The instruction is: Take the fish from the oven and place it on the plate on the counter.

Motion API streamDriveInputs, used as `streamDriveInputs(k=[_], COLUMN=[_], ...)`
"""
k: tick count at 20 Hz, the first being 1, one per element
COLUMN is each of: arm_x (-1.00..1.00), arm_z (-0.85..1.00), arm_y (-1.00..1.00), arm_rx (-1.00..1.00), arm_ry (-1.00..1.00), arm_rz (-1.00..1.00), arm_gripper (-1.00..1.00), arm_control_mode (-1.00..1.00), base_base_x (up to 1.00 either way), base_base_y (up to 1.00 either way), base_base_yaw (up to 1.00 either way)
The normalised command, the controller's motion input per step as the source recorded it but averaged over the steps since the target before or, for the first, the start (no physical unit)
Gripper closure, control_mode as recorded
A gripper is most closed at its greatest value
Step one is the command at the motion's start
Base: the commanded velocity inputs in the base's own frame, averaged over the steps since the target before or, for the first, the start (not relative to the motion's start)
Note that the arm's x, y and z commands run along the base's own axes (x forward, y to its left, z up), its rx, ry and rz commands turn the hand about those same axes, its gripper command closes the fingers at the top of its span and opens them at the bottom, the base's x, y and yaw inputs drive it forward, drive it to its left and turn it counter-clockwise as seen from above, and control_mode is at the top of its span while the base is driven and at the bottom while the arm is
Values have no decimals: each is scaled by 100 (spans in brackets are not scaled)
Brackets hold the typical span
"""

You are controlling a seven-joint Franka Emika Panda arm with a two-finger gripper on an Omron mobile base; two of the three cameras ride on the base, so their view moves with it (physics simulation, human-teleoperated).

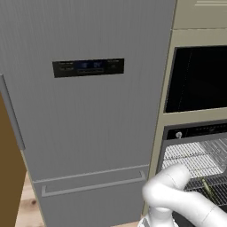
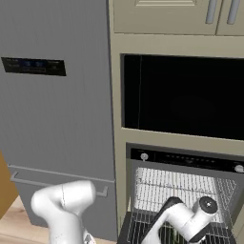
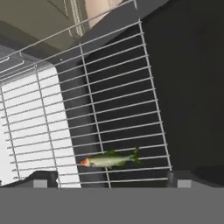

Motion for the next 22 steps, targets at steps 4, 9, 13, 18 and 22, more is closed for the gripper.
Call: streamDriveInputs(k=[4, 9, 13, 18, 22], arm_x=[-49, -11, 8, 1, 3], arm_z=[-15, 6, 28, 4, 0], arm_y=[66, 57, 37, 9, 1], arm_rx=[-32, -28, -16, -23, -42], arm_ry=[0, 0, 0, 2, 14], arm_rz=[55, 67, 73, 64, 35], arm_gripper=[-100, -100, -100, -100, -100], arm_control_mode=[-100, -100, -100, -100, -100], base_base_x=[0, 0, 0, 0, 0], base_base_y=[0, 0, 0, 0, 0], base_base_yaw=[0, 0, 0, 0, 0])
